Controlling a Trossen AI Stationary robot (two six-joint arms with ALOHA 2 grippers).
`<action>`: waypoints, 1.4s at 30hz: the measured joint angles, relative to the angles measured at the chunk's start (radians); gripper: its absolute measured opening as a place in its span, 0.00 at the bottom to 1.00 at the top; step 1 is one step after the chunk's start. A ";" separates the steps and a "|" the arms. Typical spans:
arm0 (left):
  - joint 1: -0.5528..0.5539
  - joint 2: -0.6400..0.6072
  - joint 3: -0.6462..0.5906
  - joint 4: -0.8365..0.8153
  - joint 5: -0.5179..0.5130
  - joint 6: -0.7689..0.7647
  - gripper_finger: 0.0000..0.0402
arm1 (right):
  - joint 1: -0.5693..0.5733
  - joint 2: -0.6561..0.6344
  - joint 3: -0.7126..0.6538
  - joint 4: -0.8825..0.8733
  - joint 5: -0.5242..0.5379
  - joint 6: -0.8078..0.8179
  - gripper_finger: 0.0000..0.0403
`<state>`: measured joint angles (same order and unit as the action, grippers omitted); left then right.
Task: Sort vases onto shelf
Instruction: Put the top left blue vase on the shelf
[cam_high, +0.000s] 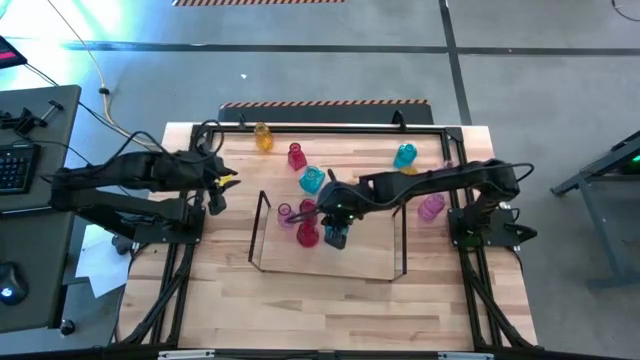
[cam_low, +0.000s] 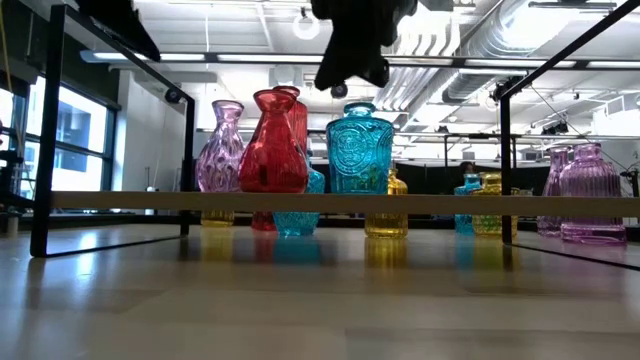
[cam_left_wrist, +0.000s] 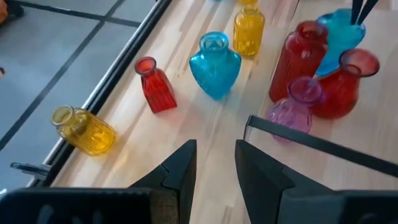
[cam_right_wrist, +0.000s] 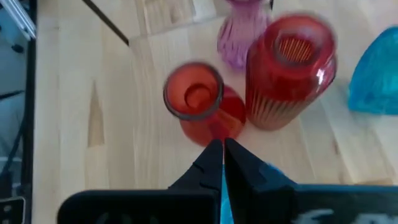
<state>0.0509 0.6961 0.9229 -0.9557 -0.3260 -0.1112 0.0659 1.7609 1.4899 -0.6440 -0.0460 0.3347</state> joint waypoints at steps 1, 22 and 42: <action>0.000 0.000 -0.009 0.017 -0.001 0.000 0.26 | -0.001 0.005 0.000 -0.009 -0.001 0.000 0.00; 0.000 -0.007 -0.014 0.071 -0.003 0.011 0.26 | -0.027 0.026 0.000 -0.068 -0.044 -0.003 0.00; 0.000 -0.007 -0.014 0.071 -0.003 0.011 0.26 | -0.021 0.025 0.001 -0.239 -0.060 0.090 0.00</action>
<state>0.0509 0.6888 0.9089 -0.8845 -0.3286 -0.1005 0.0447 1.7863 1.4910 -0.8828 -0.1057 0.4245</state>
